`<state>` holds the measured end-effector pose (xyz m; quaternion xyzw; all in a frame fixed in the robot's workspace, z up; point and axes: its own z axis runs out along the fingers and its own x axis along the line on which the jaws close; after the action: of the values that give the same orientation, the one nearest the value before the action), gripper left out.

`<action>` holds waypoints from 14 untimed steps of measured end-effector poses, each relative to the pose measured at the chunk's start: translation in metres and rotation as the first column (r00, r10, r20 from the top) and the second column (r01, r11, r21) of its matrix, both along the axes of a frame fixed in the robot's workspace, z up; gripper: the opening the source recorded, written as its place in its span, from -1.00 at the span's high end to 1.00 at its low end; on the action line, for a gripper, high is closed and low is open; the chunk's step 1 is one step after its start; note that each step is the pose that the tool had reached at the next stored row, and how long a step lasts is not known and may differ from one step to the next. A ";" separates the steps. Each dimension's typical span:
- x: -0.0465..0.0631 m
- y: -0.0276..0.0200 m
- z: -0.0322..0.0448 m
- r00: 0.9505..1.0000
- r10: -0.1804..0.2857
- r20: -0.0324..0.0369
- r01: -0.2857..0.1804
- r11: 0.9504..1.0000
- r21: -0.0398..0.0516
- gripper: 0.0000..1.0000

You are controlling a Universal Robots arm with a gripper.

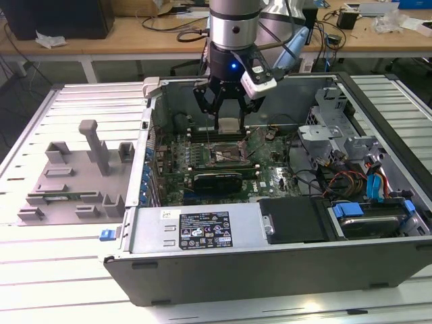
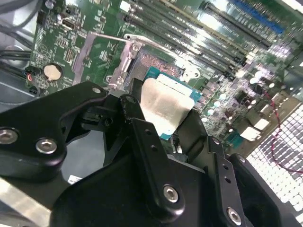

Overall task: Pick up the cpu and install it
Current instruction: 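Pick up the cpu and move it towards the insertion slot, then place the cpu into insertion slot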

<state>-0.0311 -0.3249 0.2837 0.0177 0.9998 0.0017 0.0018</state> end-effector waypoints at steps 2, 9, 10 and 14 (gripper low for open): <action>-0.003 0.0002 -0.0026 1.000 0.000 0.001 0.000 1.000 -0.001 -0.09; -0.007 0.0009 -0.0095 1.000 0.000 0.004 0.000 1.000 -0.002 -0.09; -0.007 0.0009 -0.0096 1.000 0.000 0.004 0.000 1.000 -0.002 -0.09; -0.007 0.0010 -0.0103 1.000 0.000 0.004 0.000 1.000 -0.002 -0.09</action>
<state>-0.0383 -0.3239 0.2735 0.0177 0.9998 0.0008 0.0036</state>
